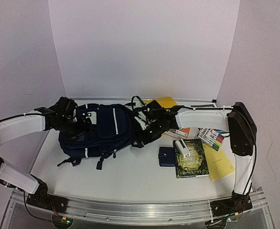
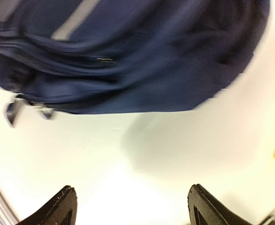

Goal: Pack the student bag
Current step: Adjust the student bag at the center of the board, then unzip the student bag at the center of the board.

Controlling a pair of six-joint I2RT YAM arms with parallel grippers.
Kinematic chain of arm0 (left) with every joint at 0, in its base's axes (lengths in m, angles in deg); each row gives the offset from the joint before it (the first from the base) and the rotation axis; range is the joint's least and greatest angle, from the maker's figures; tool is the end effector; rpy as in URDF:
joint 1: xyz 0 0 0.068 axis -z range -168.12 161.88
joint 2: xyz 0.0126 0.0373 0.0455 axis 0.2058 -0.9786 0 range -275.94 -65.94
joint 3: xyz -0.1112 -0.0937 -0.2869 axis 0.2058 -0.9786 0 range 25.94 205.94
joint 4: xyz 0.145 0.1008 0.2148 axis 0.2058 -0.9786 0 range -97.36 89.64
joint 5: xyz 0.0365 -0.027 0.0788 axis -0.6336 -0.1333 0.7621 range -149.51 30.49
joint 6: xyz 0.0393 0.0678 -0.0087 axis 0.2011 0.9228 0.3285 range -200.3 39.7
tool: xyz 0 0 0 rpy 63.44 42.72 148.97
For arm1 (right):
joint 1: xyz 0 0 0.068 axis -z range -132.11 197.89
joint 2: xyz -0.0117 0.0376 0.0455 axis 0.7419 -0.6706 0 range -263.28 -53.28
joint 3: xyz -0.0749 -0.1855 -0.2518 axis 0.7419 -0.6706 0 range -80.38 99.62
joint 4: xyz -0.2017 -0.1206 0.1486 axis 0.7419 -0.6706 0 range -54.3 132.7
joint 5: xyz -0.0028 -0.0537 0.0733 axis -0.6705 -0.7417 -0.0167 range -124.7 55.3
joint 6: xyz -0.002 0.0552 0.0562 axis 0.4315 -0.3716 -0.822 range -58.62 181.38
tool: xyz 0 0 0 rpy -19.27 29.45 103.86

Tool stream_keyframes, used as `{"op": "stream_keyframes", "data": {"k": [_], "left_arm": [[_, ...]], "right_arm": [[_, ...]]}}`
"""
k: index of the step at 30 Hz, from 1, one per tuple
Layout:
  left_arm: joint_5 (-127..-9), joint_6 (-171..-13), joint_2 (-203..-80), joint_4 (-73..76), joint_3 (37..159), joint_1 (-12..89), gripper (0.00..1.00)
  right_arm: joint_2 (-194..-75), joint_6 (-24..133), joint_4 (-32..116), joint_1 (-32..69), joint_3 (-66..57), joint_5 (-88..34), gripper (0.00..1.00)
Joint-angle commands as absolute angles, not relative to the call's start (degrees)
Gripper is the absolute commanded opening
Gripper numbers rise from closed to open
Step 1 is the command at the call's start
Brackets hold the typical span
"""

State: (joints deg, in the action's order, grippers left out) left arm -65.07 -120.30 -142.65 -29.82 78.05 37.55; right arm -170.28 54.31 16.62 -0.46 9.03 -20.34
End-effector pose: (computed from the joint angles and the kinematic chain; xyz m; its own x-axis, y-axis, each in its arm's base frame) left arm 0.2625 -0.1335 0.2501 -0.8692 -0.2921 -0.3990 -0.0996 0.8938 -0.4373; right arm 0.3237 0.3890 0.2125 -0.6324 -0.5317 -0.5633 -0.7494 0.6040 0.2713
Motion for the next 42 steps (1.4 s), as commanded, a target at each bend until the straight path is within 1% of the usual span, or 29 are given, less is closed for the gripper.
{"op": "stream_keyframes", "data": {"k": [1,9,15,22,25,27,31,32,34,36,37,42], "left_arm": [[-63.21,-123.55,-139.96,-29.12,77.1,37.45,1.0],[-58.16,-126.71,-137.5,-33.01,77.39,37.63,1.0],[-56.96,-126.79,-136.03,-34.25,76.78,37.63,1.0],[-57.15,-125.9,-136.93,-33.23,76.83,38.24,1.0],[-56.66,-124.72,-137.76,-33.24,77.28,38.6,1.0],[-56.13,-123.62,-138.32,-33.59,77.76,38.87,1.0],[-56.6,-119.31,-138.0,-35.28,78.57,39.04,1.0],[-56.86,-117.9,-137.2,-35.52,78.45,39.03,1.0],[-57.33,-114.79,-134.99,-36.01,78.41,39.05,1.0],[-58.24,-110.94,-133.12,-36.43,78.43,39.05,1.0],[-58.63,-109.25,-132.4,-36.78,78.47,39.04,1.0],[-59.33,-100.62,-131.53,-39.07,78.42,39.06,0.99]], "right_arm": [[-170.55,46.69,25.05,-8.9,10.29,-29.43,0.81],[-178.23,41.73,30.56,-15.73,14.29,-39.1,0.75],[-185.33,37.3,29.98,-16.9,20.08,-43.24,0.71],[-191.21,35.6,26.98,-17.02,25.54,-50.15,0.59],[-192.38,35.54,26.45,-16.99,26.76,-50.17,0.52],[-192.25,35.63,26.29,-16.98,26.67,-49.41,0.42],[-189.2,37.29,26.27,-16.62,24.01,-45.48,0.26],[-188.31,37.94,26.27,-16.39,23.46,-43.79,0.22],[-186.59,39.58,26.28,-15.85,22.23,-40.26,0.11],[-184.91,40.96,26.29,-15.16,21.02,-37.44,0.02],[-184.47,41.68,26.32,-14.76,20.44,-35.64,0.0],[-183.46,43.17,26.31,-11.93,19.01,-25.06,0.0]]}}
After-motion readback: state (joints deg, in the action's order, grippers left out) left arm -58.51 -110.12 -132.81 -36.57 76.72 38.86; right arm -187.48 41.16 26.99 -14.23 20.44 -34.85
